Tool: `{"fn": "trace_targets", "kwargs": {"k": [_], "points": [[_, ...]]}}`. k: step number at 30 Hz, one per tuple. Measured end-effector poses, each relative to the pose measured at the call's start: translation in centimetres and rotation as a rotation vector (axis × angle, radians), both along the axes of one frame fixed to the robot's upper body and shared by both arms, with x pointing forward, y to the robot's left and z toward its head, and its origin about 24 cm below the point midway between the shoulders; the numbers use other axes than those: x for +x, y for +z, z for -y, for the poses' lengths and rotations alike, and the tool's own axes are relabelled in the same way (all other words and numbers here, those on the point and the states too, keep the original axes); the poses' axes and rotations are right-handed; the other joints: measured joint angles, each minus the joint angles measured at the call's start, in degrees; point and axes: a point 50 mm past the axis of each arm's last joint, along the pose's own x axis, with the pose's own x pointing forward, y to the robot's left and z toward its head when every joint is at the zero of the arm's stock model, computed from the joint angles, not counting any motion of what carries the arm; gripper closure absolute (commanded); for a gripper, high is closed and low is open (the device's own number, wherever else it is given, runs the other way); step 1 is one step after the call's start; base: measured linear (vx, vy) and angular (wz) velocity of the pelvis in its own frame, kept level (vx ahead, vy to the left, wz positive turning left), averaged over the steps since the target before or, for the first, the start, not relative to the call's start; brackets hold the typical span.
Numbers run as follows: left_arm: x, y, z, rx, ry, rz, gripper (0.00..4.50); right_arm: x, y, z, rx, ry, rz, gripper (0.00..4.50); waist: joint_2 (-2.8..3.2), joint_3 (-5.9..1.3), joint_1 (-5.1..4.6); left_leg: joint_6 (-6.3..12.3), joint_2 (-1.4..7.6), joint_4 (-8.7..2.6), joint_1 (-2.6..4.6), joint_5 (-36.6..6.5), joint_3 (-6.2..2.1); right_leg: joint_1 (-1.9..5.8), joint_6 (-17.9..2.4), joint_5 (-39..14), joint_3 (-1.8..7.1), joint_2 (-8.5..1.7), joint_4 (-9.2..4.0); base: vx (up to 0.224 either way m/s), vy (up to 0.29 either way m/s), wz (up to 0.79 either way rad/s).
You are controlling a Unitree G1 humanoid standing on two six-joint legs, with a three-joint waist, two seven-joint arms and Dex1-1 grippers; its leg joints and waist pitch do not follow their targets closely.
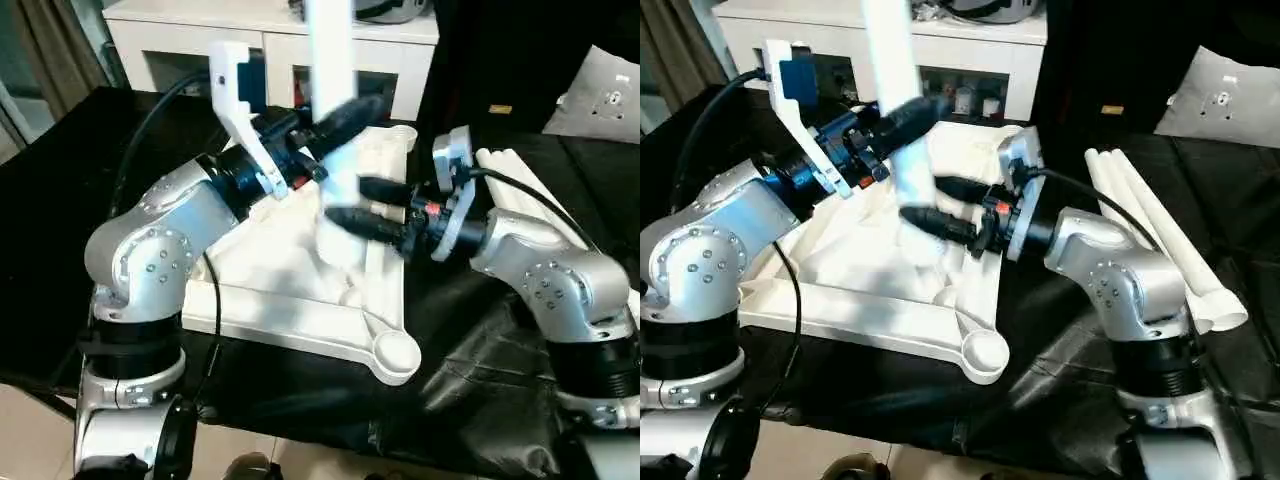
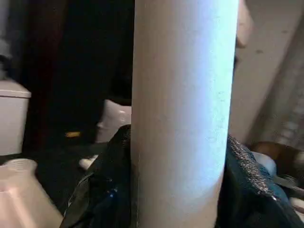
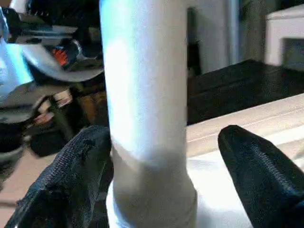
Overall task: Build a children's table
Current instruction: Move to table
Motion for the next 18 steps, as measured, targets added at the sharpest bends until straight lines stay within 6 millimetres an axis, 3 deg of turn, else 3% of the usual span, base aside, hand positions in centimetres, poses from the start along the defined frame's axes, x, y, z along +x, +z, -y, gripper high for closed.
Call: {"fn": "trace_targets", "kwargs": {"k": [5,15,18], "points": [[-0.2,0.3,0.2,0.036,-0.065,0.022,2.63,-0.3,0.6,0.1,0.006,0.085,0.009,0.53,-0.01,-0.01,0.11,0.09,0.0,0.01,0.03,0.05,0.0,0.0,-0.01,0.0,0.0,-0.01,0.0,0.0,0.0,0.0],[0.0,-0.7,0.9,0.178,-0.053,0.037,2.63,0.3,-0.1,-1.5,-0.078,0.043,0.033,0.53,-0.02,-0.01,0.03,0.08,0.0,0.0,0.05,0.07,0.01,-0.01,-0.12,0.07,0.0,-0.01,0.0,0.0,0.0,0.0],[0.0,-0.7,0.9,0.185,-0.046,0.041,2.63,0.4,-0.2,-1.5,-0.094,0.033,0.033,0.89,-0.03,-0.01,0.03,0.07,0.0,0.0,0.04,0.07,0.01,-0.02,-0.13,0.08,0.0,-0.01,0.0,0.0,0.0,0.0]]}}
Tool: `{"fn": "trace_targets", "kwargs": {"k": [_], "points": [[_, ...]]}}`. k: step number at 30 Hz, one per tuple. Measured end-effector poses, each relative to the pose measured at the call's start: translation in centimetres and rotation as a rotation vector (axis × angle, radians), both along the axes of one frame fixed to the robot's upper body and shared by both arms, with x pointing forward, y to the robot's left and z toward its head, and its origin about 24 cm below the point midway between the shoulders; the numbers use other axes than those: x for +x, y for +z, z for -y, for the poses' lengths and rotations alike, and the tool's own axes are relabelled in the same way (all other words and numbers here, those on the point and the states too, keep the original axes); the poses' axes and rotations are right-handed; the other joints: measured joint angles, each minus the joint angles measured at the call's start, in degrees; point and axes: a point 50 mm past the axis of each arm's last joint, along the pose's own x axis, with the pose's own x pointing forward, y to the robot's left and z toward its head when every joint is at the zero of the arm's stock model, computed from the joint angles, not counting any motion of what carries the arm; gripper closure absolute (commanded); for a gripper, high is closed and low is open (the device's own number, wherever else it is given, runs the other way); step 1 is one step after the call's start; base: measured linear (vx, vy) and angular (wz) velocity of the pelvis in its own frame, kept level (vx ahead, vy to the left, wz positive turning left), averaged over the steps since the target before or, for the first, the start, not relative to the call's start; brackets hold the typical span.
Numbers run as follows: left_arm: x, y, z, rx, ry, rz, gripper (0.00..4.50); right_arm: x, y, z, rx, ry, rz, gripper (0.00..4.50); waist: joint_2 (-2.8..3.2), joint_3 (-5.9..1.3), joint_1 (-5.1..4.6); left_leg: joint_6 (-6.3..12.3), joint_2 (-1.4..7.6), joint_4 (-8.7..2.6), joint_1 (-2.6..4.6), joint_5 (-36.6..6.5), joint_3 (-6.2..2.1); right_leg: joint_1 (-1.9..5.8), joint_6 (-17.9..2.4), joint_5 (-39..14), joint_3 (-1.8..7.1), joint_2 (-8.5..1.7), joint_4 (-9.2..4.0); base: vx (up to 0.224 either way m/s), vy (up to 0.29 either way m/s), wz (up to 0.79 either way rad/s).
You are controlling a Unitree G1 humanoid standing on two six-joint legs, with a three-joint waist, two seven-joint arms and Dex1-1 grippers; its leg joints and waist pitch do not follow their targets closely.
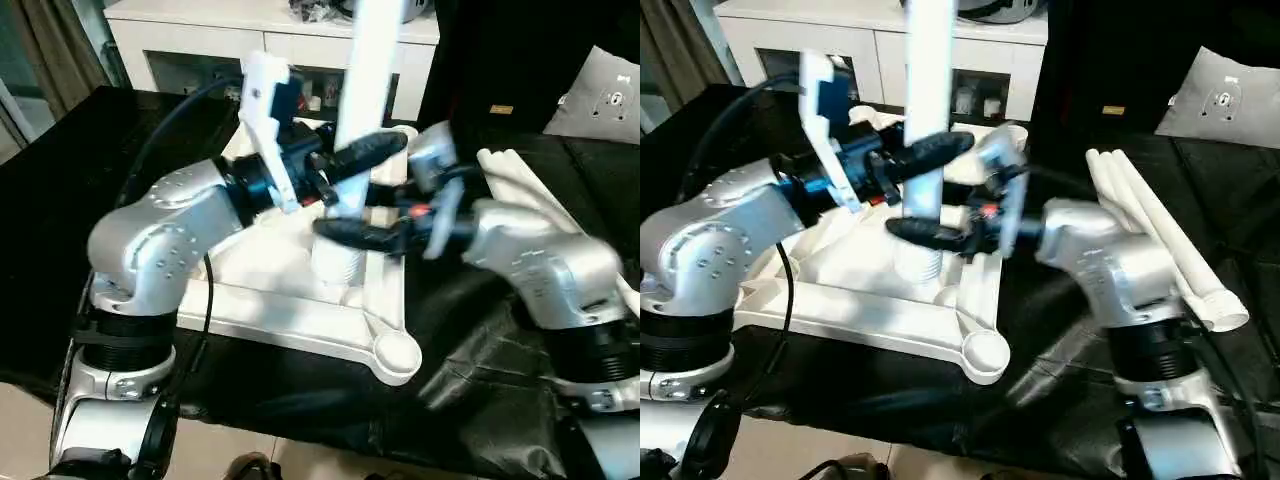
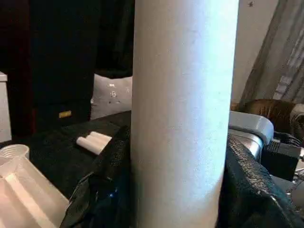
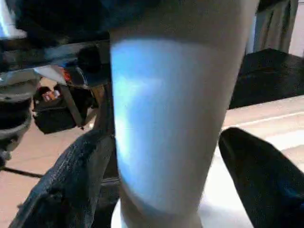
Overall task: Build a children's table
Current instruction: Move to table
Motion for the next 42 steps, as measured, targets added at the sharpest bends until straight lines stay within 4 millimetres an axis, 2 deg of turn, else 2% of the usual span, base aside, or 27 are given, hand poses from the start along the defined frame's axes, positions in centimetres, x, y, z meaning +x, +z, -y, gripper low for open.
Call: {"fn": "trace_targets", "kwargs": {"k": [14,16,19,28,29,31,34,36,42], "points": [[0.1,0.0,0.3,0.0,0.016,0.019,2.63,0.2,-1.0,-1.0,0.001,-0.016,-0.054,1.91,-0.01,0.0,0.0,-0.14,0.0,0.0,0.0,-0.01,0.0,0.0,-0.04,0.03,0.0,0.0,0.01,0.0,0.0,0.0],[0.1,0.0,0.3,0.003,0.02,0.02,2.63,0.2,-1.1,-1.0,0.002,-0.017,-0.057,2.22,-0.01,0.0,0.01,-0.16,0.0,0.0,0.0,-0.01,0.0,0.0,-0.04,0.03,0.0,-0.01,0.01,0.0,0.0,0.0],[0.1,0.0,0.2,0.004,0.022,0.02,2.63,0.2,-1.1,-1.1,0.001,-0.013,-0.057,2.45,-0.01,0.0,0.0,-0.16,0.0,0.0,0.0,-0.01,0.0,0.0,-0.04,0.03,0.0,0.0,0.01,0.0,0.0,0.0],[0.2,0.0,0.4,-0.008,0.03,0.014,2.64,0.3,-1.1,-1.2,0.01,-0.014,-0.051,2.55,-0.01,0.0,0.03,-0.18,0.0,0.0,0.0,-0.01,0.0,0.0,-0.04,0.03,0.0,-0.01,0.01,0.0,0.0,0.0],[0.1,0.0,0.4,-0.013,0.028,0.008,2.29,0.3,-1.1,-1.3,0.012,-0.015,-0.05,2.55,-0.01,0.0,0.02,-0.18,0.0,0.0,0.0,-0.01,0.0,0.0,-0.04,0.03,0.0,-0.01,0.01,0.0,0.0,0.0],[0.1,0.0,0.4,-0.043,0.018,-0.018,1.91,0.2,-1.2,-1.4,0.021,-0.019,-0.045,2.56,-0.01,0.0,0.03,-0.18,0.0,0.0,-0.01,-0.01,0.0,0.0,-0.05,0.04,0.0,-0.01,0.01,0.0,0.0,0.0],[-0.3,0.4,0.9,-0.106,-0.031,-0.032,1.82,0.1,-1.1,-1.6,0.037,-0.015,-0.032,2.57,-0.01,0.0,0.06,-0.18,0.0,0.0,-0.02,-0.01,0.0,0.0,-0.07,0.05,-0.01,-0.02,0.01,0.0,0.0,0.0],[-0.5,0.6,1.2,-0.123,-0.04,-0.026,1.51,0.0,-1.3,-1.7,0.04,-0.015,-0.036,2.57,-0.01,0.0,0.05,-0.18,0.0,0.0,-0.04,-0.01,0.0,0.0,-0.07,0.05,-0.01,-0.02,0.01,0.0,0.0,0.0],[-0.8,1.0,1.8,-0.176,-0.042,-0.019,1.0,-0.1,-2.0,-1.7,0.041,-0.043,-0.049,2.57,-0.01,-0.01,0.08,-0.2,0.0,0.0,-0.05,0.0,0.01,0.0,-0.07,0.07,-0.02,-0.03,0.01,0.0,0.0,0.0]]}}
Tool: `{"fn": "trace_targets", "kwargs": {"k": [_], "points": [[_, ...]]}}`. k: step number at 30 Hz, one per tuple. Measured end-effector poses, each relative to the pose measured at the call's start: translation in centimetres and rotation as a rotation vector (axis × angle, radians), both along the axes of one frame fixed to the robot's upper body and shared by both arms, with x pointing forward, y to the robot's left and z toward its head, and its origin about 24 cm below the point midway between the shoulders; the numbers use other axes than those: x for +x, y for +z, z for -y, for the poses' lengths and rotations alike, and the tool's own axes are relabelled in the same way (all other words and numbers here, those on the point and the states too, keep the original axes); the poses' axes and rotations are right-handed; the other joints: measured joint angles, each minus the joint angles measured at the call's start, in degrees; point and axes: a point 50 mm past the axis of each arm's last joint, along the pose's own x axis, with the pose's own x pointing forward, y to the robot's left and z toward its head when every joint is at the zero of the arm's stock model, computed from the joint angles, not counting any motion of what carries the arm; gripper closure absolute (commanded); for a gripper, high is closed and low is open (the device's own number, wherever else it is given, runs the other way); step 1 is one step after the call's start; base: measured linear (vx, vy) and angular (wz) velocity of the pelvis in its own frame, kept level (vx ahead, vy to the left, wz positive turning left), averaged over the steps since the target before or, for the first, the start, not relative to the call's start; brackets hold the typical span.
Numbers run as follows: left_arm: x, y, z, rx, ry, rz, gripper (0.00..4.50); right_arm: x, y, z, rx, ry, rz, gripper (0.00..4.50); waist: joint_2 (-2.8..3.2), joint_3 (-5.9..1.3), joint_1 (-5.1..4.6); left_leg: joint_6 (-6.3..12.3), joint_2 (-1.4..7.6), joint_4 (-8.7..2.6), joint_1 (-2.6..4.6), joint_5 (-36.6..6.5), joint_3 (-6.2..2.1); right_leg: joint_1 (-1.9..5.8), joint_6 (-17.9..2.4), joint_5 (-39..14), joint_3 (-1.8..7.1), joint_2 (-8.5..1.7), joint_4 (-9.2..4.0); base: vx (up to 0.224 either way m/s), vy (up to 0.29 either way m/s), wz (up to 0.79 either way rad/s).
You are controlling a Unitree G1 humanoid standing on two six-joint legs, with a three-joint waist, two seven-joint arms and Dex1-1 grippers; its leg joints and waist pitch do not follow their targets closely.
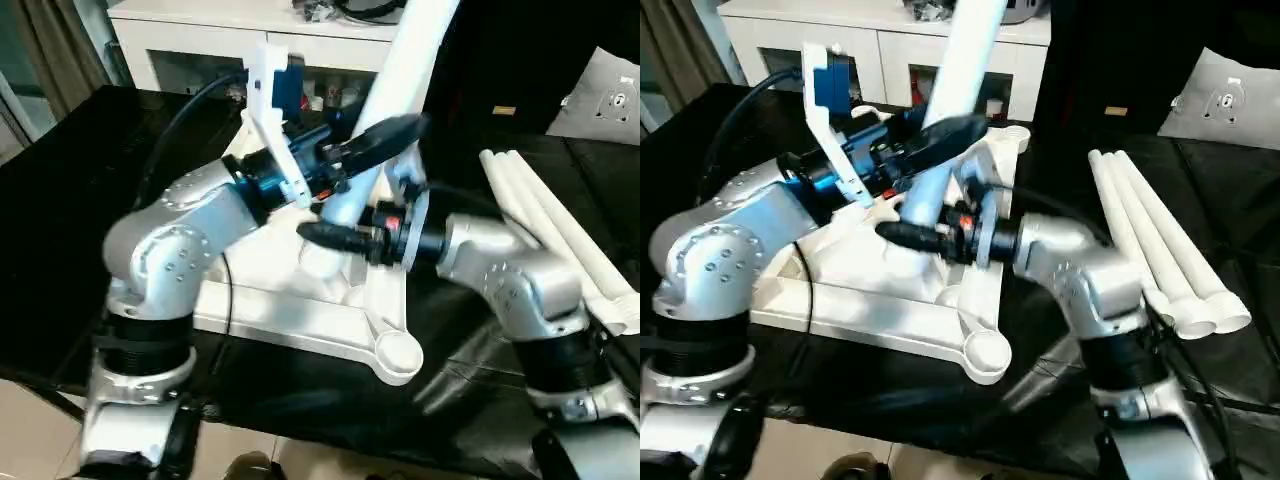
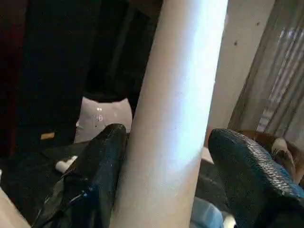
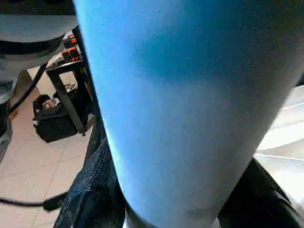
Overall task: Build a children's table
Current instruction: Move to table, then rotate table base
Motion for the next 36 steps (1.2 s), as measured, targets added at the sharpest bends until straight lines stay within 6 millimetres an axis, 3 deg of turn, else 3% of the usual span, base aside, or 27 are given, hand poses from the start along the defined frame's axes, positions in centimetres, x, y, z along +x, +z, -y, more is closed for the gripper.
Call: {"fn": "trace_targets", "kwargs": {"k": [3,7,12,17,21,24,25,27,30,31,33,36], "points": [[-0.1,0.4,0.3,-0.075,0.0,-0.007,0.96,0.0,0.0,-0.2,0.016,-0.026,0.011,2.57,0.0,0.0,-0.01,-0.01,0.0,-0.01,-0.06,0.0,0.0,0.0,0.0,0.0,0.0,0.0,0.0,0.0,0.0,0.0],[0.1,1.8,-0.3,-0.189,0.041,0.023,0.95,0.4,-1.3,-0.5,0.058,-0.189,-0.021,2.57,0.01,-0.01,-0.04,-0.05,0.0,-0.01,-0.12,0.01,0.0,0.0,0.0,0.0,-0.01,0.0,0.0,0.0,0.0,0.0],[0.7,1.8,-2.7,-0.142,0.174,0.069,0.95,1.2,-1.6,1.6,0.015,-0.383,0.004,2.57,0.16,-0.04,-0.2,-0.16,0.0,-0.02,0.07,0.07,-0.01,0.01,0.13,-0.01,-0.01,0.01,-0.01,0.0,0.0,0.0],[0.5,-1.8,-5.0,0.105,0.295,0.063,0.95,0.3,-2.9,3.1,-0.068,-0.476,0.01,2.57,0.42,-0.09,-0.3,-0.19,0.01,-0.2,0.13,0.07,-0.01,0.0,0.2,-0.05,0.01,0.06,-0.05,0.0,0.0,0.0],[-0.5,-6.6,-5.6,0.376,0.308,0.048,0.95,-0.6,-3.2,3.6,-0.073,-0.533,0.016,2.57,0.45,-0.08,-0.53,-0.23,0.02,-0.29,0.14,0.11,-0.01,-0.04,0.32,-0.12,0.02,0.08,-0.1,0.0,0.0,0.0],[-2.2,-9.6,-5.4,0.531,0.169,0.05,0.95,-1.3,-2.9,3.8,-0.064,-0.571,0.037,2.57,0.63,-0.14,-0.64,-0.25,0.0,-0.33,0.23,0.1,0.0,0.01,0.35,-0.14,0.06,0.08,-0.12,0.0,0.0,0.0],[-2.7,-10.4,-5.3,0.563,0.121,0.053,1.22,-1.6,-2.9,4.0,-0.066,-0.587,0.036,2.57,0.66,-0.13,-0.59,-0.25,0.01,-0.33,0.24,0.1,0.0,0.02,0.35,-0.14,0.05,0.08,-0.12,0.0,0.0,0.0],[-3.7,-11.9,-4.9,0.633,-0.003,0.057,1.29,-2.1,-3.3,4.5,-0.08,-0.615,0.024,2.57,0.78,-0.09,-0.59,-0.25,0.0,-0.33,0.3,0.1,0.01,0.07,0.36,-0.14,0.07,0.07,-0.12,0.0,0.0,0.0],[-4.3,-13.6,-5.2,0.745,-0.134,0.085,1.5,-2.7,-3.9,4.9,-0.097,-0.632,0.001,2.57,1.14,-0.18,-1.23,-0.25,0.0,-0.33,0.34,0.1,0.01,0.11,0.37,-0.12,0.09,0.08,-0.13,0.0,0.0,0.0],[-4.4,-14.1,-5.4,0.78,-0.163,0.082,1.75,-2.9,-4.0,5.0,-0.101,-0.636,0.001,2.57,1.35,-0.22,-1.53,-0.25,0.0,-0.33,0.37,0.1,0.01,0.12,0.38,-0.12,0.09,0.08,-0.13,0.0,0.0,0.0],[-4.4,-15.4,-5.7,0.842,-0.225,0.07,1.76,-3.2,-3.9,5.3,-0.106,-0.644,0.008,2.57,1.93,-0.45,-2.07,-0.25,-0.02,-0.34,0.36,0.1,0.01,0.12,0.39,-0.11,0.11,0.08,-0.14,0.0,0.0,0.0],[-3.9,-15.8,-5.6,0.864,-0.255,0.084,1.96,-3.8,-4.0,5.2,-0.107,-0.637,0.012,2.57,2.27,-0.64,-2.55,-0.25,-0.02,-0.38,0.32,0.1,0.0,0.15,0.38,-0.11,0.1,0.08,-0.13,0.0,0.0,0.0]]}}
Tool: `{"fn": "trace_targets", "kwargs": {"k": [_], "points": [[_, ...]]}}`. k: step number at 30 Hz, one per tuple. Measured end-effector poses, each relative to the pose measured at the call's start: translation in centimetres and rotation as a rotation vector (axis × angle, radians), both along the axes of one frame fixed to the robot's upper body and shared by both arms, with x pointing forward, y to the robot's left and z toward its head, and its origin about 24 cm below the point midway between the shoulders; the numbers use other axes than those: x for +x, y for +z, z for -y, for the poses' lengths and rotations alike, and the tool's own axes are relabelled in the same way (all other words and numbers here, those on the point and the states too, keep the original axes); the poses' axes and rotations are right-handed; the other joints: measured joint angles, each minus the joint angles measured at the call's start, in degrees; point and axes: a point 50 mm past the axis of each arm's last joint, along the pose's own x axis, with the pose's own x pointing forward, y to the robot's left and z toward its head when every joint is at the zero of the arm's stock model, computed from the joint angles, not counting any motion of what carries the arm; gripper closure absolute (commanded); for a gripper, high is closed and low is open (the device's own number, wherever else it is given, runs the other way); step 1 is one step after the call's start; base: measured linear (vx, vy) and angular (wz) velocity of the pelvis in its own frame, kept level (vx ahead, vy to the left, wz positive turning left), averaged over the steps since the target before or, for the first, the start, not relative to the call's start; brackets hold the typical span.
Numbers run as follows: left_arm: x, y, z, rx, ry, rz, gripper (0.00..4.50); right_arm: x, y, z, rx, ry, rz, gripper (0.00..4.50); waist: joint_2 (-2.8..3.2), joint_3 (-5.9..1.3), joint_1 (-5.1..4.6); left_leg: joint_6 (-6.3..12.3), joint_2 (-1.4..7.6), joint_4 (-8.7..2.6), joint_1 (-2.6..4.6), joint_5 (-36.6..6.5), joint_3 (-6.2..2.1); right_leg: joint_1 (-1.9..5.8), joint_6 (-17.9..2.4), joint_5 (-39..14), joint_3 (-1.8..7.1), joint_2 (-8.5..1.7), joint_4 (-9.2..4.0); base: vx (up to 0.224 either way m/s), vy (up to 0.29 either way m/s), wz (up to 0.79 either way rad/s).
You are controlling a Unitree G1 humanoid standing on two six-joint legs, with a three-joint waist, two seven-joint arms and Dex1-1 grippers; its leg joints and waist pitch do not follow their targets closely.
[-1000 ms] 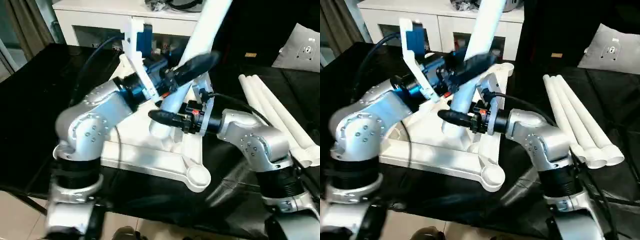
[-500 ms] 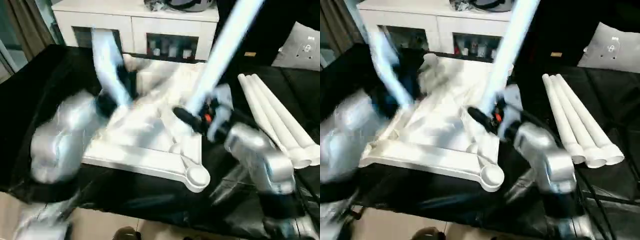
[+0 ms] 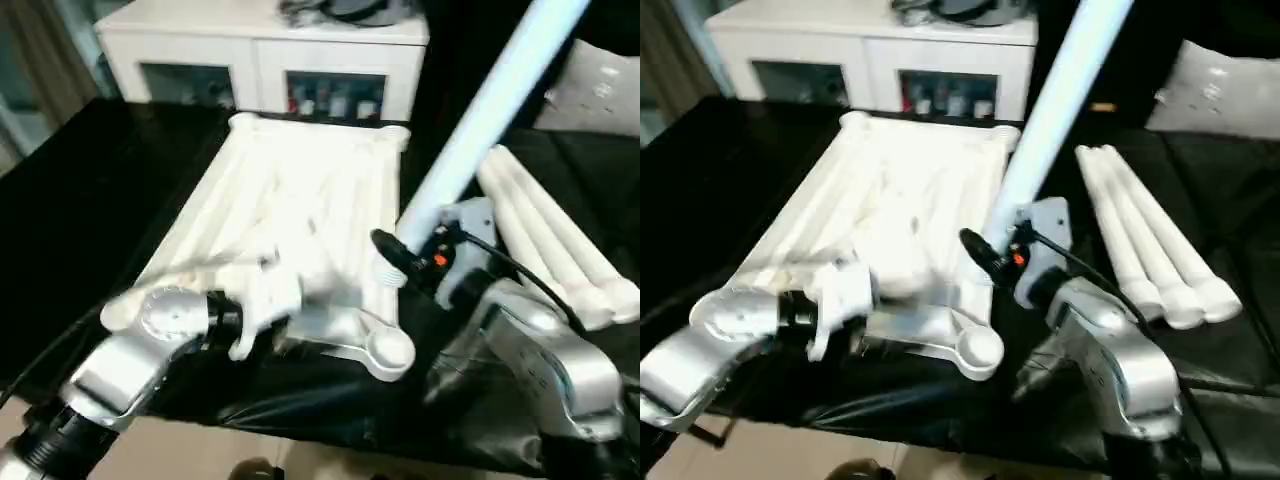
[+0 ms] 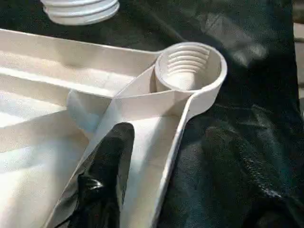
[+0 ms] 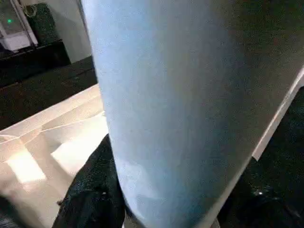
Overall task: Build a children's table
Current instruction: Rotate table base
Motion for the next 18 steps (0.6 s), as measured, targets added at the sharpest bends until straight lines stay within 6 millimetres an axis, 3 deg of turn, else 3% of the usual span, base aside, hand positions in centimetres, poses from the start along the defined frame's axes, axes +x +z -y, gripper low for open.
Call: {"fn": "trace_targets", "kwargs": {"k": [1,5,6,18], "points": [[0.1,0.1,0.1,0.007,-0.014,0.011,2.16,-0.1,0.0,0.0,-0.001,-0.001,0.0,2.57,0.05,-0.03,-0.16,0.0,0.0,-0.01,-0.02,0.0,0.0,0.03,0.0,0.0,0.0,0.0,0.01,0.0,0.0,0.0],[0.5,-0.8,0.0,0.083,-0.05,0.036,2.26,-0.7,-0.1,-0.2,-0.005,0.005,-0.003,2.57,0.29,-0.19,-0.94,0.0,-0.01,-0.04,-0.05,0.0,0.0,0.07,0.01,-0.01,0.02,0.01,-0.01,0.0,0.0,0.0],[0.5,-1.2,-0.1,0.105,-0.053,0.035,2.54,-0.8,-0.1,-0.1,-0.01,0.002,-0.006,2.57,0.29,-0.19,-1.05,0.0,0.0,-0.04,-0.06,0.0,0.0,0.07,0.01,-0.01,0.01,0.02,-0.02,0.0,0.0,0.0],[0.6,-2.4,-0.9,0.144,-0.053,-0.008,3.47,-1.3,-0.3,-0.4,-0.016,0.017,-0.016,2.57,0.28,-0.19,-0.78,0.0,-0.01,-0.06,-0.03,0.0,0.0,0.04,0.0,-0.01,0.01,0.0,-0.08,0.0,0.0,0.0]]}}
